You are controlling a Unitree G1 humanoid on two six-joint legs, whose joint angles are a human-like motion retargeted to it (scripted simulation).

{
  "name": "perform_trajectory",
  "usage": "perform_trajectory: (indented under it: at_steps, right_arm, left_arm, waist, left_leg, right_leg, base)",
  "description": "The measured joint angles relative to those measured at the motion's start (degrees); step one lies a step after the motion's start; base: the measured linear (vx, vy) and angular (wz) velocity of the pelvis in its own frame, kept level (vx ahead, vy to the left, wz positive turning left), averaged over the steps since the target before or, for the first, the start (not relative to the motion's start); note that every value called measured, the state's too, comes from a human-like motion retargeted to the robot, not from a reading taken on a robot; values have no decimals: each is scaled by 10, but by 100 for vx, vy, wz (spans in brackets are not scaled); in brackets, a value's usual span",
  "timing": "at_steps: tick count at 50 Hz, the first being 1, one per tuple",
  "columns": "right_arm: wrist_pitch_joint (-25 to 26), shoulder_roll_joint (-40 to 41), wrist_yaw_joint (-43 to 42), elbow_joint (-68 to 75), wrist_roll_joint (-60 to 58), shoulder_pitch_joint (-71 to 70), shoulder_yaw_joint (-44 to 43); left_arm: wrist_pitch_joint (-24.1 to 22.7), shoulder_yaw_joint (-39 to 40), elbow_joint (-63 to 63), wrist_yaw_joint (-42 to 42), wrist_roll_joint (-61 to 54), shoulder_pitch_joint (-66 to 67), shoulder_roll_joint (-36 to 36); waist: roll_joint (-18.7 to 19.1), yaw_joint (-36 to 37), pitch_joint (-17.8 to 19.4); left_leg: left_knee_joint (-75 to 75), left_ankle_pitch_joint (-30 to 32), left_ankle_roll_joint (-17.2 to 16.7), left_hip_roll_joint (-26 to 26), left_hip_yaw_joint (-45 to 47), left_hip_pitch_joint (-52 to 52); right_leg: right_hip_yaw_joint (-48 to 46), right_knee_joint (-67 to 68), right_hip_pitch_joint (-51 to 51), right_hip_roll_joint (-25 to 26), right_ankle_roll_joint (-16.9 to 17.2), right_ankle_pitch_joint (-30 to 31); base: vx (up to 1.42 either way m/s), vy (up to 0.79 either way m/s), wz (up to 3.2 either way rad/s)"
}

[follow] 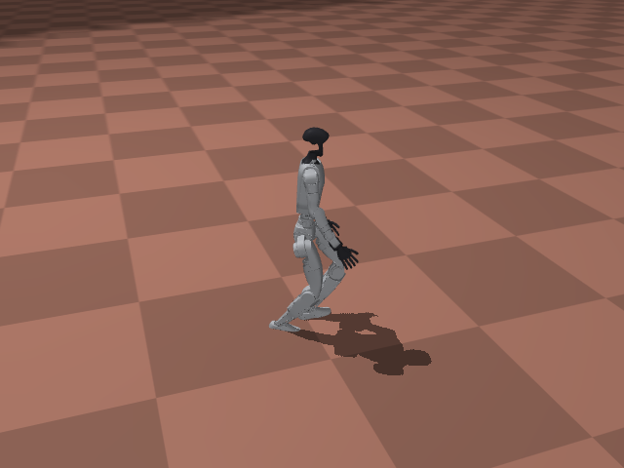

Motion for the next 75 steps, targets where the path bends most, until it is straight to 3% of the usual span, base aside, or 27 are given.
perform_trajectory:
  at_steps: [3, 6, 10, 12, 15, 18, 22, 25, 30, 33, 37, 41, 45, 47, 50, 52, 53, 57, 60, 62, 67, 70, 73, 75]
  right_arm:
    - [-12, -11, -7, -39, 24, -41, -7]
    - [-20, -12, -13, -64, 35, -49, -15]
    - [-21, -1, 3, -79, 44, -24, -12]
    - [-18, 7, 15, -62, 36, -9, -5]
    - [-15, 13, 34, -23, 17, 19, 6]
    - [-13, 13, 55, 12, 11, 56, 7]
    - [-10, 8, 82, 44, 30, 110, -3]
    - [-7, 7, 90, 53, 39, 142, -12]
    - [-3, 1, 66, 55, 28, 128, -14]
    - [-3, -6, 41, 45, 27, 90, -19]
    - [-14, -14, 10, 14, 37, 36, -38]
    - [-28, -22, -14, -35, 48, -10, -58]
    - [-39, -20, -24, -92, 59, -21, -71]
    - [-44, -15, -18, -108, 61, -13, -73]
    - [-43, -5, 8, -122, 63, 9, -69]
    - [-36, -2, 24, -115, 53, 18, -64]
    - [-33, -2, 29, -109, 45, 22, -61]
    - [-23, -13, 34, -63, 12, 45, -55]
    - [-21, -26, 30, -22, -4, 70, -64]
    - [-19, -34, 26, 5, -7, 89, -79]
    - [-14, -52, 15, 58, 7, 131, -124]
    - [-7, -57, 12, 84, 21, 158, -151]
    - [2, -52, 14, 107, 32, 180, -168]
    - [5, -49, 18, 113, 38, 184, -172]
  left_arm:
    - [14, 19, 43, -16, -10, 41, 2]
    - [22, 35, 69, -22, -14, 70, 0]
    - [17, 53, 96, -30, -17, 50, -1]
    - [9, 47, 90, -22, -13, 17, 1]
    - [-7, 25, 61, -7, -7, -46, 7]
    - [-30, -1, 12, -6, -9, -115, 20]
    - [-55, -34, -54, -13, -24, -195, 29]
    - [-62, -40, -86, -11, -45, -216, 16]
    - [-51, -30, -75, -9, -68, -195, -25]
    - [-34, -20, -29, -13, -53, -159, -38]
    - [-11, 4, 47, -22, -34, -93, -33]
    - [12, 40, 118, -29, -25, -27, -25]
    - [26, 80, 171, -47, -27, 28, -21]
    - [29, 94, 185, -56, -29, 44, -25]
    - [32, 115, 195, -78, -30, 49, -25]
    - [31, 117, 181, -80, -26, 37, -24]
    - [30, 115, 171, -78, -24, 28, -23]
    - [18, 102, 109, -48, -13, -22, -16]
    - [0, 100, 48, -28, -15, -67, -4]
    - [-16, 102, 10, -17, -18, -96, 5]
    - [-49, 115, -61, 8, -26, -155, 26]
    - [-55, 123, -84, 13, -40, -165, 24]
    - [-56, 126, -88, 4, -63, -154, 11]
    - [-53, 119, -81, -8, -70, -143, -4]
  waist:
    - [-31, -9, -15]
    - [-47, -15, -24]
    - [-91, -44, -18]
    - [-97, -65, -11]
    - [-81, -95, 3]
    - [-44, -120, 18]
    - [21, -117, 19]
    - [32, -106, 20]
    - [62, -55, 59]
    - [51, -22, 75]
    - [18, 11, 77]
    - [-21, 16, 63]
    - [-54, 14, 51]
    - [-65, 8, 47]
    - [-95, -15, 47]
    - [-99, -31, 49]
    - [-96, -39, 50]
    - [-61, -76, 61]
    - [-21, -104, 73]
    - [0, -122, 77]
    - [55, -140, 68]
    - [82, -149, 74]
    - [131, -149, 85]
    - [163, -147, 93]
  left_leg:
    - [-200, 41, -28, -82, 48, 0]
    - [-194, 67, -22, -110, 63, 0]
    - [-191, 80, 24, -202, 58, 47]
    - [-205, 79, 27, -237, 35, 78]
    - [-229, 70, 14, -259, -21, 127]
    - [-219, 48, -5, -248, -103, 155]
    - [-151, 0, -18, -212, -225, 145]
    - [-74, -33, -17, -209, -262, 136]
    - [166, 3, -22, -67, -201, 75]
    - [182, 10, -15, -43, -168, 24]
    - [41, 7, -20, -53, -111, -23]
    - [-151, 29, -24, -102, -58, -34]
    - [-175, 64, -6, -153, -33, -23]
    - [-138, 74, 10, -180, -32, -20]
    - [-134, 75, 42, -253, -36, 13]
    - [-137, 63, 45, -281, -53, 40]
    - [-142, 57, 45, -293, -64, 56]
    - [-178, 30, 45, -335, -132, 141]
    - [-193, 4, 43, -342, -197, 213]
    - [-201, -4, 35, -338, -237, 251]
    - [-223, -14, 5, -289, -295, 315]
    - [-183, -20, -20, -263, -312, 361]
    - [-69, 23, -86, -212, -328, 384]
    - [24, 138, -158, -177, -332, 369]
  right_leg:
    - [-3, 4, 19, -40, 19, -16]
    - [16, 83, 19, -59, 39, -3]
    - [47, 292, -34, -137, 91, 137]
    - [65, 367, -86, -158, 88, 165]
    - [81, 375, -159, -156, 61, 118]
    - [117, 251, -200, -86, 53, 81]
    - [217, 55, -202, 71, 71, 113]
    - [219, 46, -175, 96, 70, 117]
    - [104, 44, -81, 98, 32, 59]
    - [62, 24, -20, 70, 26, 39]
    - [22, -8, 42, 16, 41, 26]
    - [1, -18, 70, -37, 69, 25]
    - [16, 52, 84, -81, 96, 43]
    - [31, 121, 80, -98, 116, 102]
    - [67, 260, 44, -137, 158, 257]
    - [82, 345, 2, -149, 155, 316]
    - [86, 381, -21, -156, 142, 316]
    - [95, 441, -120, -166, 70, 205]
    - [96, 376, -185, -126, 36, 131]
    - [102, 289, -222, -82, 38, 113]
    - [141, 8, -262, 58, 81, 142]
    - [140, -8, -243, 106, 77, 174]
    - [92, 45, -213, 150, 43, 190]
    - [59, 53, -180, 171, 14, 176]
  base:
    - [67, 4, 115]
    - [61, 0, 96]
    - [58, 1, 124]
    - [57, -2, 150]
    - [61, -4, 172]
    - [63, -8, 218]
    - [56, -11, 216]
    - [46, -15, 208]
    - [41, -14, 193]
    - [41, -8, 182]
    - [48, 2, 154]
    - [54, 11, 139]
    - [57, 13, 112]
    - [57, 13, 119]
    - [57, 12, 130]
    - [60, 6, 121]
    - [63, 8, 118]
    - [67, 12, 130]
    - [71, 10, 143]
    - [70, 5, 146]
    - [69, 4, 100]
    - [69, 0, 89]
    - [68, -4, 76]
    - [61, -2, 78]
